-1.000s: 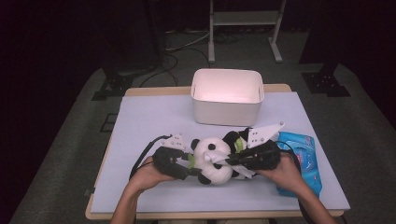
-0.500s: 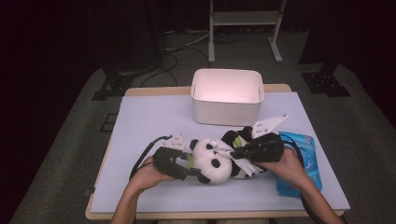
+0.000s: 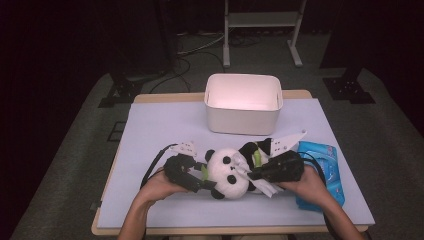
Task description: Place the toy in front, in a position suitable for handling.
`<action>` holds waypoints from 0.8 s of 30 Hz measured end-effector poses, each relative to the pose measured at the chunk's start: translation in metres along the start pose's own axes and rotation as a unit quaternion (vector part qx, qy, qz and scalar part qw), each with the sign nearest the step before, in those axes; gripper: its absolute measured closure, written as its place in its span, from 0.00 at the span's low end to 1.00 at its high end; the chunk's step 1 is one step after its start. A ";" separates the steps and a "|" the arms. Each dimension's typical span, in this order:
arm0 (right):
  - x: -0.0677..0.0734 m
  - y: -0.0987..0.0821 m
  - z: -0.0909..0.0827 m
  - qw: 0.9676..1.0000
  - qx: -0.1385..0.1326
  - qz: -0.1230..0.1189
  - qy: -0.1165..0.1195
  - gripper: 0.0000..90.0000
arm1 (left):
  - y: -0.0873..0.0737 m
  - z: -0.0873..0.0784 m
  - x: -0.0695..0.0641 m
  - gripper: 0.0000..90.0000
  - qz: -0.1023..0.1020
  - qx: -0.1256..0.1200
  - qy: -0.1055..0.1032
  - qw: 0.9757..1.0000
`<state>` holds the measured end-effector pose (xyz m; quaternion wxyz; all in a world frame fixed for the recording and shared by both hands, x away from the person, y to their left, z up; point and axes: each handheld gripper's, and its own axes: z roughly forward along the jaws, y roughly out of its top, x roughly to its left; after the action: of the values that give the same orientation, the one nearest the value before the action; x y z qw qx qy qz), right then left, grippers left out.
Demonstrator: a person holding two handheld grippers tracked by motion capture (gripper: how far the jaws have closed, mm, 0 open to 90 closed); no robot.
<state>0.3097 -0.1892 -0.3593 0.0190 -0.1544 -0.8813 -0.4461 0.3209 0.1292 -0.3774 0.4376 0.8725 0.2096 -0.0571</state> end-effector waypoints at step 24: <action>0.001 0.009 -0.025 0.999 -0.035 0.002 -0.008 0.95 | -0.005 0.021 0.000 0.49 0.068 0.016 0.075 0.995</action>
<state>0.3082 -0.2040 -0.3368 0.0073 -0.1608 -0.8650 -0.4753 0.3200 0.1154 -0.3942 0.4098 0.8933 0.1813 0.0345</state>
